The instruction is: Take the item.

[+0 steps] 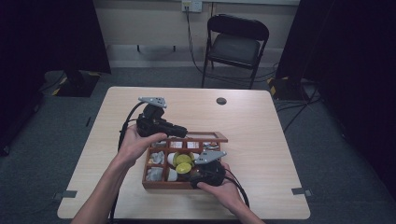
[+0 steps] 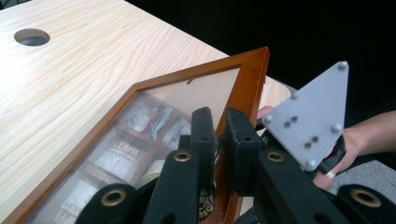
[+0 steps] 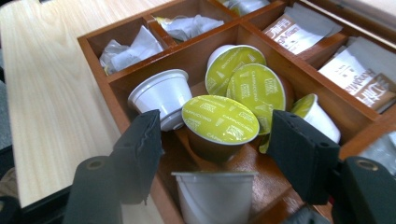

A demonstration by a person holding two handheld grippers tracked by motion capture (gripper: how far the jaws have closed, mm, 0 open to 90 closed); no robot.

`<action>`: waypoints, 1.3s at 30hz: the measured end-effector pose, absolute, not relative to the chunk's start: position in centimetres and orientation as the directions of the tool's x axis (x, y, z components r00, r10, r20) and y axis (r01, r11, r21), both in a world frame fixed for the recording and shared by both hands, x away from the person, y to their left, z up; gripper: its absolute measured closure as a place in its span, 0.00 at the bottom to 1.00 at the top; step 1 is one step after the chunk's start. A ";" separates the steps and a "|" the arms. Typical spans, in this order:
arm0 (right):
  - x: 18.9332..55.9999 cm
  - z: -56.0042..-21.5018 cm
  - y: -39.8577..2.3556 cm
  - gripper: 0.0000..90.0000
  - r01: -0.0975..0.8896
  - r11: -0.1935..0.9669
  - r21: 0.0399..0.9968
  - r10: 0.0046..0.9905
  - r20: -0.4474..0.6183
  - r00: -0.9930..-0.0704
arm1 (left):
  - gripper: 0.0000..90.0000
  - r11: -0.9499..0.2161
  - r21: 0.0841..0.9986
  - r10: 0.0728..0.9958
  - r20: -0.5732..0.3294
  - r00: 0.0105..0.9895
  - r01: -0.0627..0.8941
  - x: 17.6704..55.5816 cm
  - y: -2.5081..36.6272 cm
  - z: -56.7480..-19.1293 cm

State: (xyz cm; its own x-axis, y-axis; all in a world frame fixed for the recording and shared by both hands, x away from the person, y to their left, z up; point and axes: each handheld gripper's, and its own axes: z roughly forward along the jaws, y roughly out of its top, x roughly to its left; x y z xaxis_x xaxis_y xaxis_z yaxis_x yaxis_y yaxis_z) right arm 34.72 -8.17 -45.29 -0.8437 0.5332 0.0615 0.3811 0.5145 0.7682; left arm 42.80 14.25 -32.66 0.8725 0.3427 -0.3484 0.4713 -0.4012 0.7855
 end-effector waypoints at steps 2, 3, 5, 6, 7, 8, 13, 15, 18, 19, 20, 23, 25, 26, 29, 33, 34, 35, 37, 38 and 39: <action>34.9 -45.5 -7.7 0.38 0.381 0.523 0.762 0.529 0.060 -0.846 | 0.92 -0.401 0.785 0.342 -0.350 0.872 0.472 42.8 14.3 -32.7; 35.0 -45.6 -7.5 0.39 0.383 0.528 0.758 0.529 0.059 -0.846 | 0.92 -0.401 0.785 0.342 -0.349 0.872 0.472 42.8 14.3 -32.7; 35.2 -45.8 -7.1 0.39 0.387 0.541 0.747 0.529 0.055 -0.847 | 0.92 -0.400 0.785 0.342 -0.351 0.872 0.473 42.8 14.3 -32.7; 35.3 -45.9 -6.8 0.38 0.387 0.549 0.741 0.529 0.050 -0.847 | 0.92 -0.400 0.785 0.341 -0.351 0.872 0.472 42.8 14.3 -32.7; 35.4 -46.0 -6.6 0.38 0.388 0.556 0.735 0.531 0.045 -0.846 | 0.92 -0.400 0.785 0.342 -0.351 0.872 0.473 42.8 14.3 -32.7; 35.4 -46.0 -6.5 0.38 0.386 0.563 0.731 0.530 0.039 -0.847 | 0.92 -0.398 0.785 0.342 -0.354 0.870 0.475 42.8 14.3 -32.7; 35.8 -46.1 -5.7 0.38 0.385 0.588 0.711 0.531 0.020 -0.847 | 0.92 -0.397 0.785 0.343 -0.354 0.870 0.476 42.9 14.3 -32.7; 35.9 -46.3 -5.5 0.38 0.392 0.595 0.701 0.535 0.019 -0.845 | 0.92 -0.398 0.784 0.343 -0.354 0.870 0.476 42.8 14.3 -32.7; 36.1 -46.4 -5.4 0.38 0.398 0.608 0.687 0.537 0.013 -0.843 | 0.92 -0.397 0.784 0.344 -0.354 0.870 0.476 42.9 14.3 -32.7; 36.1 -46.4 -5.3 0.38 0.402 0.612 0.681 0.541 0.010 -0.841 | 0.92 -0.398 0.785 0.344 -0.352 0.870 0.475 42.9 14.3 -32.7; 36.1 -46.5 -5.3 0.38 0.410 0.611 0.678 0.548 0.012 -0.836 | 0.92 -0.397 0.784 0.343 -0.354 0.870 0.476 42.9 14.3 -32.7; 36.2 -46.5 -5.3 0.38 0.414 0.610 0.676 0.550 0.015 -0.835 | 0.92 -0.401 0.785 0.342 -0.350 0.872 0.473 42.8 14.2 -32.7; 36.1 -46.5 -5.3 0.38 0.415 0.620 0.666 0.549 0.010 -0.836 | 0.92 -0.402 0.784 0.343 -0.350 0.872 0.473 42.8 14.2 -32.7; 36.1 -46.5 -5.2 0.38 0.425 0.625 0.655 0.554 0.012 -0.833 | 0.92 -0.401 0.784 0.343 -0.350 0.872 0.473 42.8 14.2 -32.7; 36.0 -46.7 -5.0 0.38 0.416 0.639 0.647 0.552 -0.008 -0.834 | 0.92 -0.402 0.784 0.343 -0.350 0.872 0.473 42.8 14.2 -32.7; 36.1 -46.8 -5.0 0.41 0.433 0.642 0.632 0.555 0.006 -0.832 | 0.92 -0.402 0.784 0.343 -0.349 0.872 0.472 42.8 14.2 -32.7; 36.1 -46.8 -4.9 0.42 0.434 0.650 0.624 0.554 0.002 -0.833 | 0.92 -0.402 0.785 0.343 -0.349 0.872 0.472 42.8 14.2 -32.7; 36.1 -46.9 -4.8 0.42 0.437 0.660 0.612 0.553 -0.001 -0.833 | 0.92 -0.402 0.785 0.343 -0.349 0.872 0.472 42.8 14.2 -32.7; 36.2 -46.9 -4.8 0.42 0.447 0.656 0.608 0.558 0.007 -0.830 | 0.92 -0.402 0.785 0.343 -0.349 0.872 0.472 42.8 14.2 -32.7; 36.2 -46.9 -4.8 0.42 0.449 0.657 0.606 0.558 0.010 -0.830 | 0.92 -0.403 0.784 0.343 -0.348 0.872 0.472 42.8 14.2 -32.7; 36.2 -46.9 -4.8 0.42 0.449 0.657 0.605 0.558 0.011 -0.830 | 0.92 -0.402 0.785 0.343 -0.348 0.872 0.472 42.8 14.2 -32.7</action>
